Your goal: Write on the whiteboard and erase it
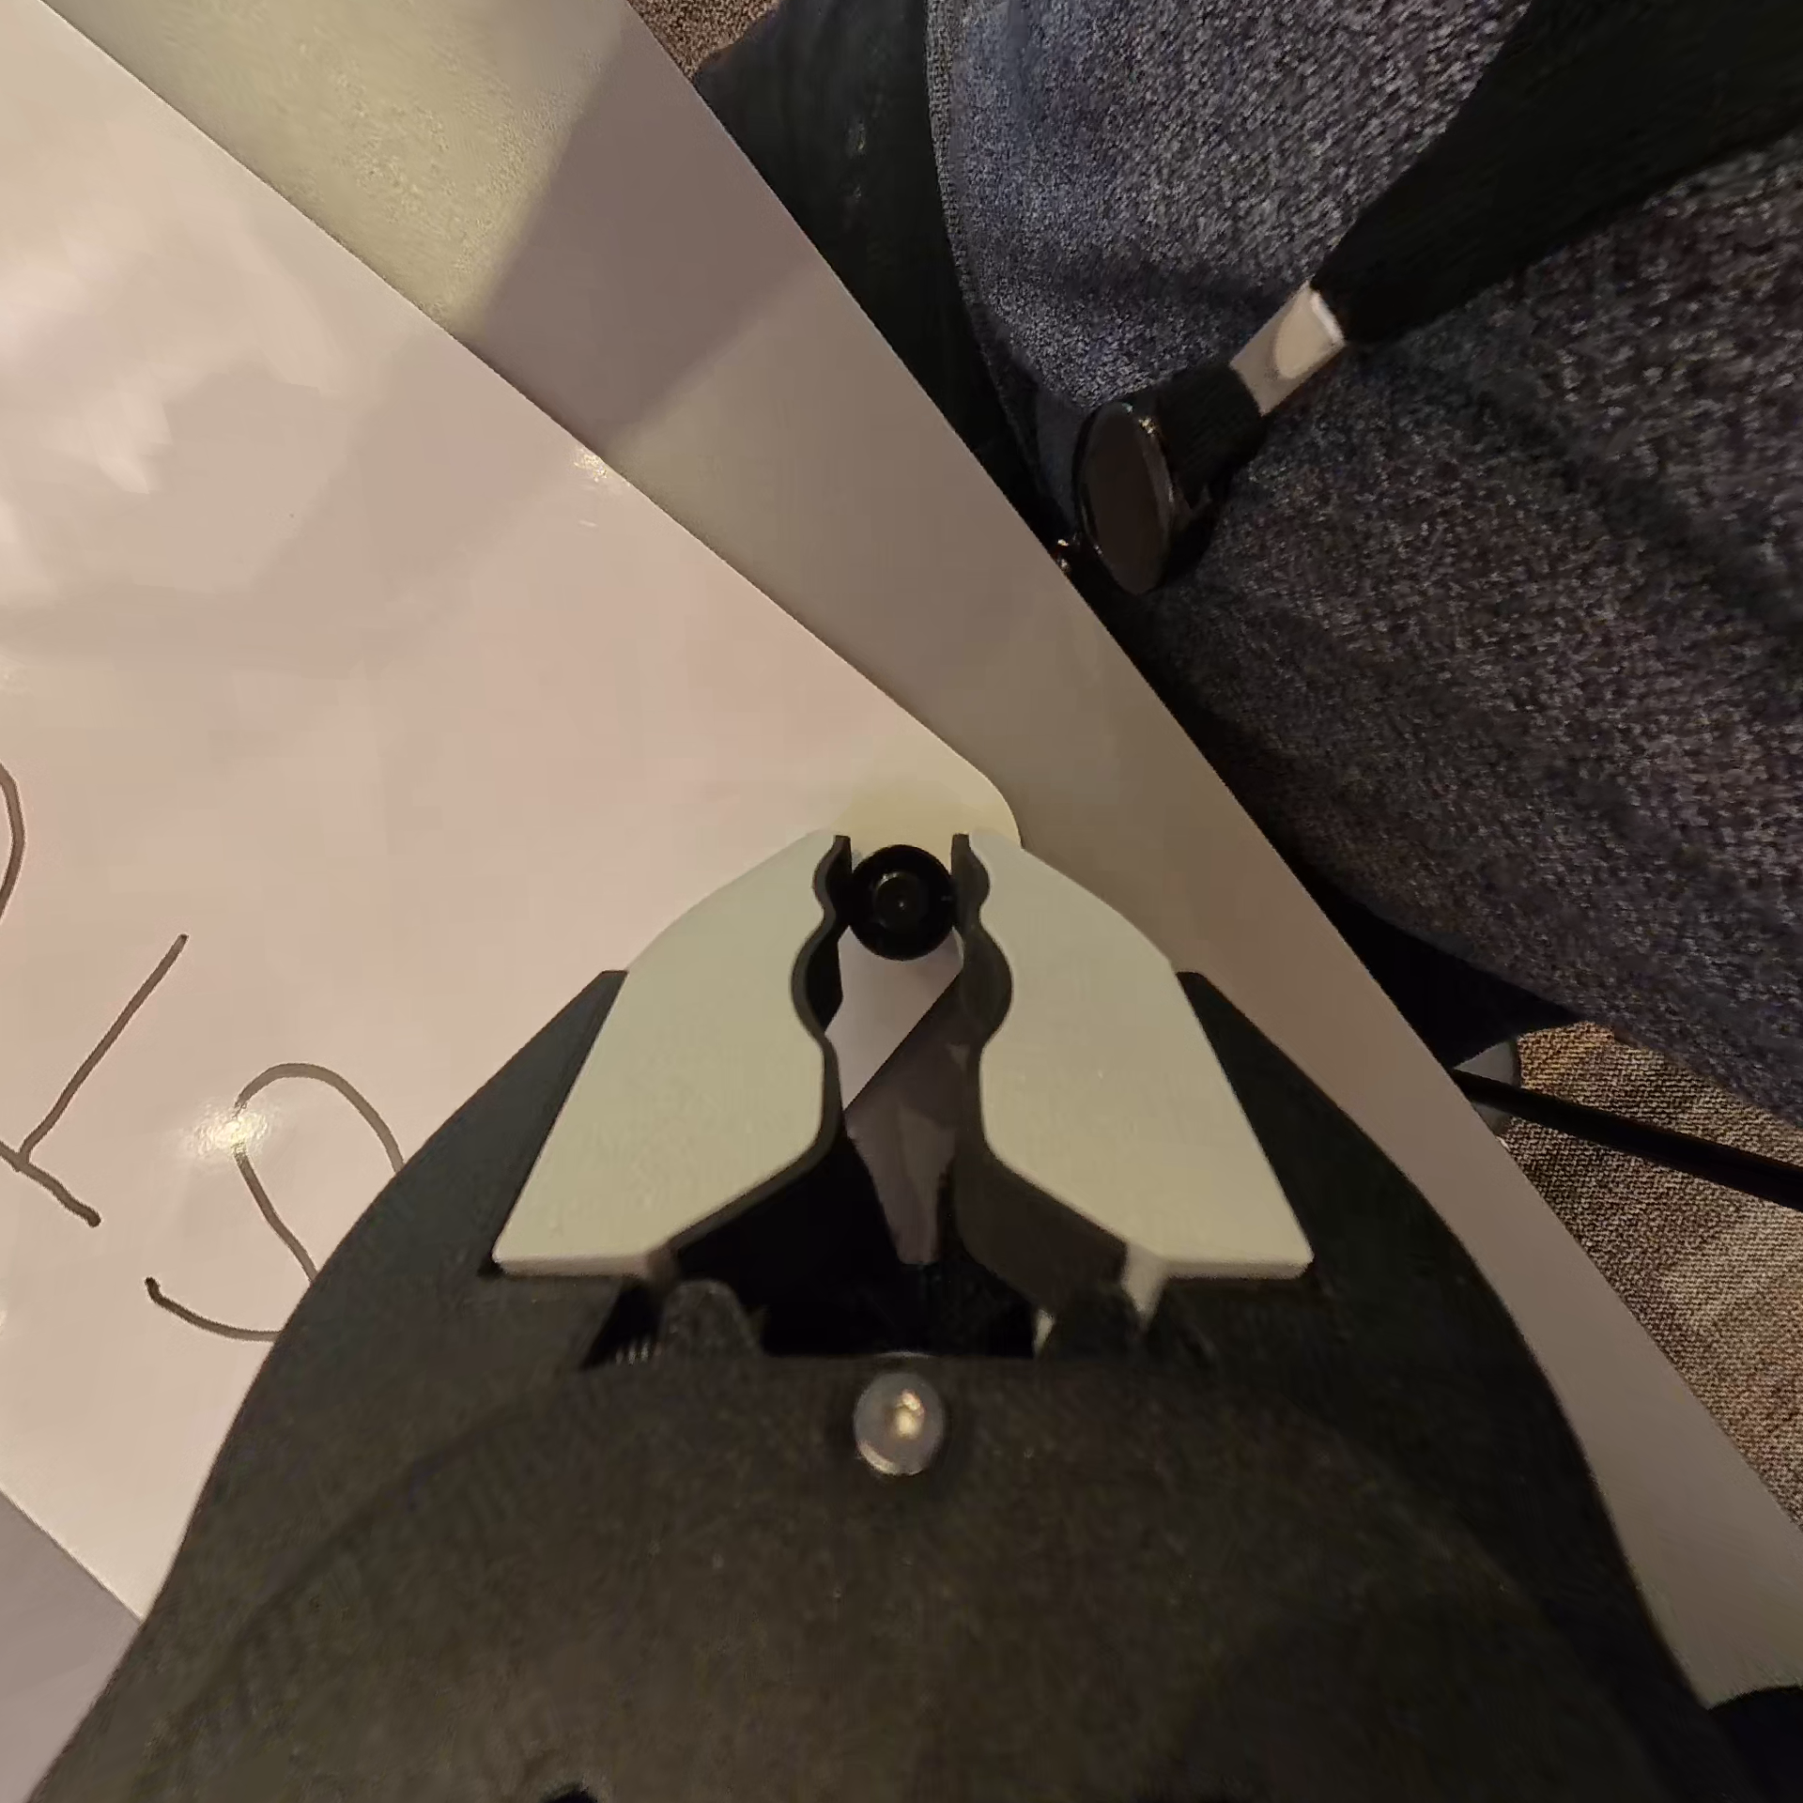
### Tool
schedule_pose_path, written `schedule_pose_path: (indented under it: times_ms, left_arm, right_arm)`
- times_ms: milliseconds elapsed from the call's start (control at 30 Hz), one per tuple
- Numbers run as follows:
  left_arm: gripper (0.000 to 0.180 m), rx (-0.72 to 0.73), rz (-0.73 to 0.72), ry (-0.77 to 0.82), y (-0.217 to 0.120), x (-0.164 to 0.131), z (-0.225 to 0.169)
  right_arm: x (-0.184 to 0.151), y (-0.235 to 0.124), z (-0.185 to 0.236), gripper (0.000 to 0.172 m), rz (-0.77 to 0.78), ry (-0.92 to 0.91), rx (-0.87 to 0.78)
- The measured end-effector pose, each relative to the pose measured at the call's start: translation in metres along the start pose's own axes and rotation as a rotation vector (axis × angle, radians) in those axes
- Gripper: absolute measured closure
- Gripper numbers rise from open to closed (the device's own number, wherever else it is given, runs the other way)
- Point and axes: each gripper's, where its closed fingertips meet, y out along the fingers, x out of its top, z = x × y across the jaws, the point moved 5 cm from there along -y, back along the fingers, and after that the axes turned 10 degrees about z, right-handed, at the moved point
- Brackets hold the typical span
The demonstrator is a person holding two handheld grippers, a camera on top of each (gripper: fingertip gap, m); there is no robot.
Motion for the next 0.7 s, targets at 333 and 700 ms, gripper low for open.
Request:
schedule_pose_path:
  times_ms: [333, 700]
  left_arm:
    - [0.160, 0.017, 0.008, -0.001, 0.002, 0.004, 0.000]
    - [0.160, 0.090, -0.175, -0.104, -0.015, 0.012, 0.019]
  right_arm:
    - [-0.066, -0.059, 0.044, 0.151, -0.081, 0.118, -0.037]
    - [-0.090, -0.099, 0.090, 0.151, -0.327, 0.227, -0.055]
